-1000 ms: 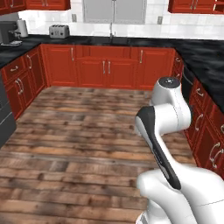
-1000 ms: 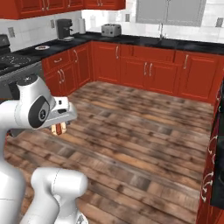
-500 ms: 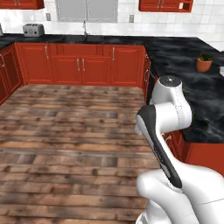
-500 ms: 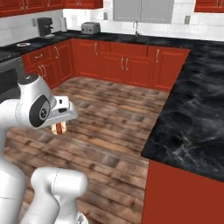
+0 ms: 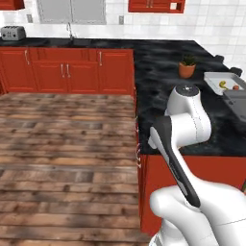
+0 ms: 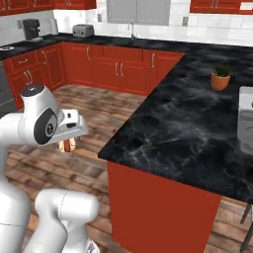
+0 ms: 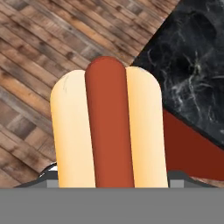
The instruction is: Place the cold items (apple and banana) from the fridge in one tupperware on the dining counter. Place the warm items (hot dog and kebab skewer) in the stove area in another tupperware.
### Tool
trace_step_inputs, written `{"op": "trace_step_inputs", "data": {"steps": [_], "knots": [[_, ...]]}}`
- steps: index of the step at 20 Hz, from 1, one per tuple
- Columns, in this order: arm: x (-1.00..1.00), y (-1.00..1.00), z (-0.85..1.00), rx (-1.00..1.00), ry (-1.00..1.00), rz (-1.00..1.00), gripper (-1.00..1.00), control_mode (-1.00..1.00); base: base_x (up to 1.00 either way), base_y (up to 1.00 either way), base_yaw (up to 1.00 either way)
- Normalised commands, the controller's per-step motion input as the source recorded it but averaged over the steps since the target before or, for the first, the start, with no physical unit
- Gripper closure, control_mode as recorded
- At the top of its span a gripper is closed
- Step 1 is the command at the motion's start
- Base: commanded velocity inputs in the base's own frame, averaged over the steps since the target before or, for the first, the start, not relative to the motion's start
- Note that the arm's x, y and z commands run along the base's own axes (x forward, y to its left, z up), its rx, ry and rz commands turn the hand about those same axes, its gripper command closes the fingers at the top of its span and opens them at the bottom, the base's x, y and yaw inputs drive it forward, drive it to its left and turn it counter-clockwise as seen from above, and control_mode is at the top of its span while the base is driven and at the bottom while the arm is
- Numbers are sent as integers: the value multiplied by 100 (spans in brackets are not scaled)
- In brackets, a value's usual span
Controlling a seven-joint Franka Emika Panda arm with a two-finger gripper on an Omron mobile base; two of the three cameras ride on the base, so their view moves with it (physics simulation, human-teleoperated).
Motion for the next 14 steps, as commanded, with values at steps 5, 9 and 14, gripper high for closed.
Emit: {"op": "trace_step_inputs", "data": {"steps": [5,9,14], "knots": [[0,0,0,0,0,0,100,100,-16,-100,-1],[0,0,0,0,0,0,100,100,-3,-100,0],[0,0,0,0,0,0,100,100,0,-100,0]]}}
